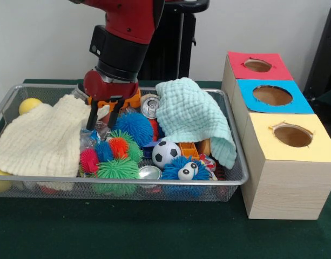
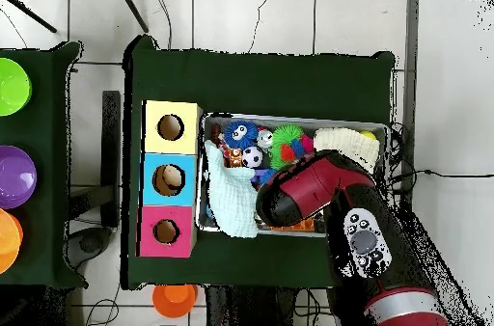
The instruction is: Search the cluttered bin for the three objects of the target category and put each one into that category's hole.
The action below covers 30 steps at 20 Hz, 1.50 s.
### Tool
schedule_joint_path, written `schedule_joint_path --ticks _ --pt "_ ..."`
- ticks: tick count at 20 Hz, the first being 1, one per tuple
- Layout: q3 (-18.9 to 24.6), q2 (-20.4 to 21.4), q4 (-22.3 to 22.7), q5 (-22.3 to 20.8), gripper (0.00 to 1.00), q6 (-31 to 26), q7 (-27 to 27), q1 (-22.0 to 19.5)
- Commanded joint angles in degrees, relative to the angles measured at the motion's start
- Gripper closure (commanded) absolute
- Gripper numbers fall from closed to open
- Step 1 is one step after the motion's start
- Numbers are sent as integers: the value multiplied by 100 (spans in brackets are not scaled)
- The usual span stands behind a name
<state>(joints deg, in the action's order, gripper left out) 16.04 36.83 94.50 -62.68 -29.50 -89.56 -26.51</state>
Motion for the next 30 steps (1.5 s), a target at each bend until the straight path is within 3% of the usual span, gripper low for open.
schedule_joint_path --ticks 1,14,23,24,30 --pt "-316 -314 -476 -270 0 -236 -246 175" --pt "-331 -990 -764 25 0 -206 -107 131" --pt "-241 -958 -628 238 0 -256 167 -23" --pt "-231 -948 -600 289 100 -302 233 -37" --pt "-170 -943 -531 362 100 -268 344 -117"
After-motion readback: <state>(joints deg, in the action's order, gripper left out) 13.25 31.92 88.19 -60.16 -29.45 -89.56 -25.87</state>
